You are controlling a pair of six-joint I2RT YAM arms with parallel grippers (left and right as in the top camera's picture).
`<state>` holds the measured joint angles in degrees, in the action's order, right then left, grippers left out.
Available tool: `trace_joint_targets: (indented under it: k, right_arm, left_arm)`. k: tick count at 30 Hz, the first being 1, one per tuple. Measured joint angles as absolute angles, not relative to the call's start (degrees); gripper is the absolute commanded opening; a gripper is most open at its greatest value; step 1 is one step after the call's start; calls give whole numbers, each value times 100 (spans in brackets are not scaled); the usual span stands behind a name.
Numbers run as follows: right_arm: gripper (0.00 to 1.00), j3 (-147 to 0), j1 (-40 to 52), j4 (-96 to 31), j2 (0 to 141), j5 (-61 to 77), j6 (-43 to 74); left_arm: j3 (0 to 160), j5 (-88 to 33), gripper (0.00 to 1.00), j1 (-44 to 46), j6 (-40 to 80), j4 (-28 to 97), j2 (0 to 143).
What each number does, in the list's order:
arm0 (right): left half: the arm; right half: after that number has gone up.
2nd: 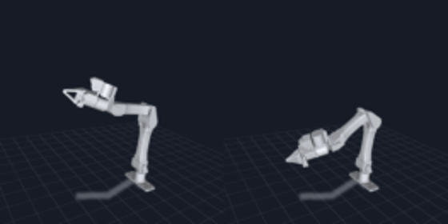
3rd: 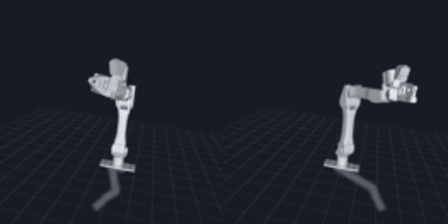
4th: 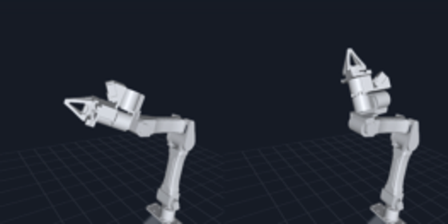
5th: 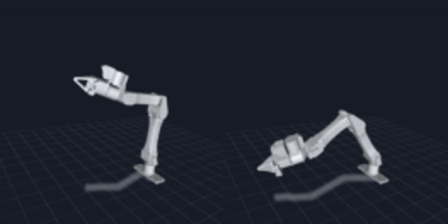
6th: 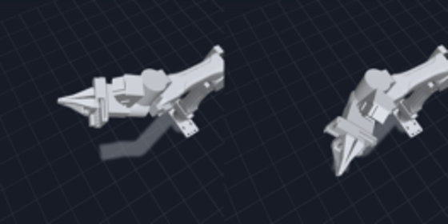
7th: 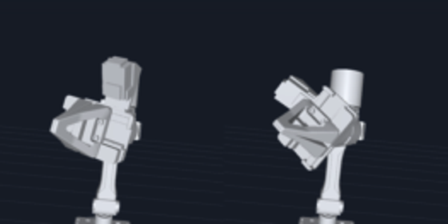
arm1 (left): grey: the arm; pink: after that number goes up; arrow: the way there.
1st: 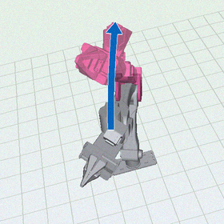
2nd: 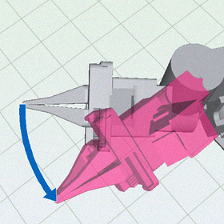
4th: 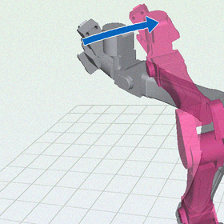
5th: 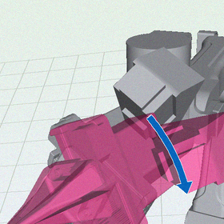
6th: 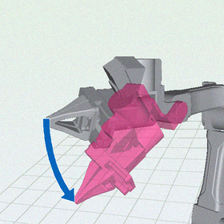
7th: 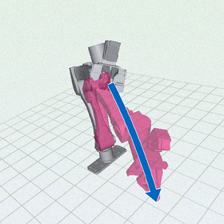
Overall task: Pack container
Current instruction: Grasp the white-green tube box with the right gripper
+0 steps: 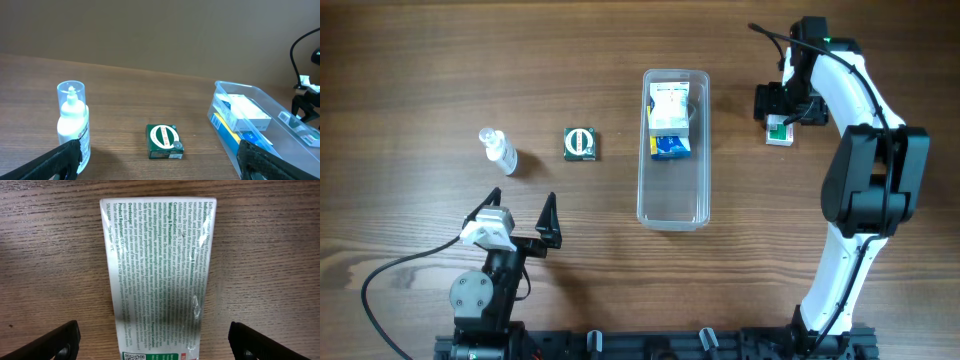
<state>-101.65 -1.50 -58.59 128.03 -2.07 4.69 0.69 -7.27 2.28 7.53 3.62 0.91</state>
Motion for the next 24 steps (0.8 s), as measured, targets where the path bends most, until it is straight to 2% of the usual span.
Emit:
trace_joint_targets:
  k: [8, 11, 19, 24]
  right_arm:
    - [95, -10165, -150, -5776, 13030, -193, 491]
    - [83, -10165, -150, -5763, 13030, -193, 508]
    - [66, -10165, -150, -5719, 13030, -193, 585]
    - [61, -10165, -150, -5688, 13030, -193, 598]
  left_arm:
    - [69, -727, 100, 228, 753, 364, 91]
    - [69, -727, 100, 228, 753, 362, 91]
    - [69, -727, 100, 228, 753, 364, 91]
    - [69, -727, 100, 228, 753, 364, 91]
